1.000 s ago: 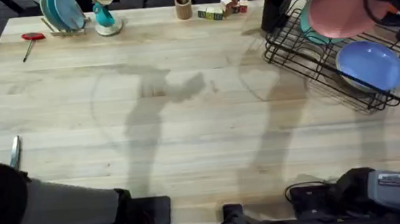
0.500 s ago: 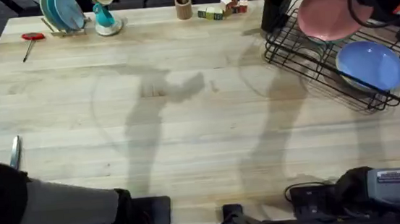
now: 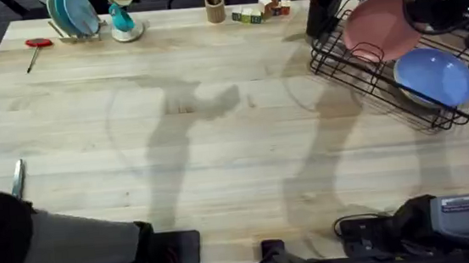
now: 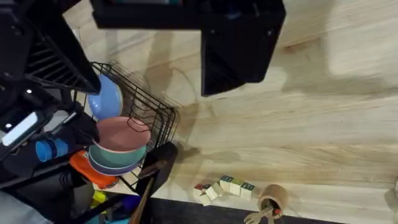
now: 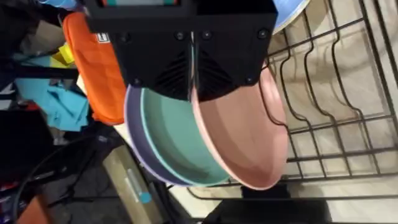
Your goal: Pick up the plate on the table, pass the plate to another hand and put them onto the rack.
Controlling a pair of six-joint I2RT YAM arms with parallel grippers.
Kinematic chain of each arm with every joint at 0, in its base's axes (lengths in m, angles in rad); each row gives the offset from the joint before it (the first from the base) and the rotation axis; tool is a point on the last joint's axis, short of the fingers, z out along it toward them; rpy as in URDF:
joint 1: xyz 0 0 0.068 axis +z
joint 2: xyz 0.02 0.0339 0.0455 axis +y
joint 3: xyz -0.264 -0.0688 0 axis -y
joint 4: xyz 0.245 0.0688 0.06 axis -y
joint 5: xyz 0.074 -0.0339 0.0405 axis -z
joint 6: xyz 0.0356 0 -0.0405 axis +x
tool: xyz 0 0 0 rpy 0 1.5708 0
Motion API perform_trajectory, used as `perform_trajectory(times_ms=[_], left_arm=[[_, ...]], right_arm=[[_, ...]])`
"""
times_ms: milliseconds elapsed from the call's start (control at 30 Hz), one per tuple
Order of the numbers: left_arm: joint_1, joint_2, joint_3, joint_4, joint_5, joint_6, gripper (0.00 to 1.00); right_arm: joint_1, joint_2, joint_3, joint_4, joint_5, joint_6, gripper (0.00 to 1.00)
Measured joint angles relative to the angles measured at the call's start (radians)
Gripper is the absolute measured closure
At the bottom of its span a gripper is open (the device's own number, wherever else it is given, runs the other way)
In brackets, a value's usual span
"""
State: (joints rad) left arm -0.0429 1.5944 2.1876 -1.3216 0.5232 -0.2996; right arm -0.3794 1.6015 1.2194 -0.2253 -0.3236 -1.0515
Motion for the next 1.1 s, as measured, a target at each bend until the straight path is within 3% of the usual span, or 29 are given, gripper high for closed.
perform_trajectory(times_ms=[100,167,333,367,900,1100], left_arm=[[0.000,0.000,0.000,0.000,0.000,0.000,0.006],[0.000,0.000,0.000,-0.003,0.000,0.000,0.006],[0.000,0.000,0.000,-0.007,0.000,0.000,0.006],[0.000,0.000,0.000,-0.008,0.000,0.000,0.006],[0.000,0.000,0.000,-0.008,0.000,0.000,0.006],[0.000,0.000,0.000,-0.008,0.000,0.000,0.007]], right_arm=[[-0.002,0.006,0.003,-0.002,0.009,0.001,0.940],[-0.002,0.007,0.003,-0.009,0.008,0.007,0.829],[0.000,0.007,0.003,-0.015,0.008,0.008,0.115],[0.001,0.007,0.003,-0.015,0.009,0.007,0.033],[0.002,-0.127,0.003,-0.054,0.008,0.012,0.005],[0.002,-0.225,0.003,-0.129,0.008,0.163,0.006]])
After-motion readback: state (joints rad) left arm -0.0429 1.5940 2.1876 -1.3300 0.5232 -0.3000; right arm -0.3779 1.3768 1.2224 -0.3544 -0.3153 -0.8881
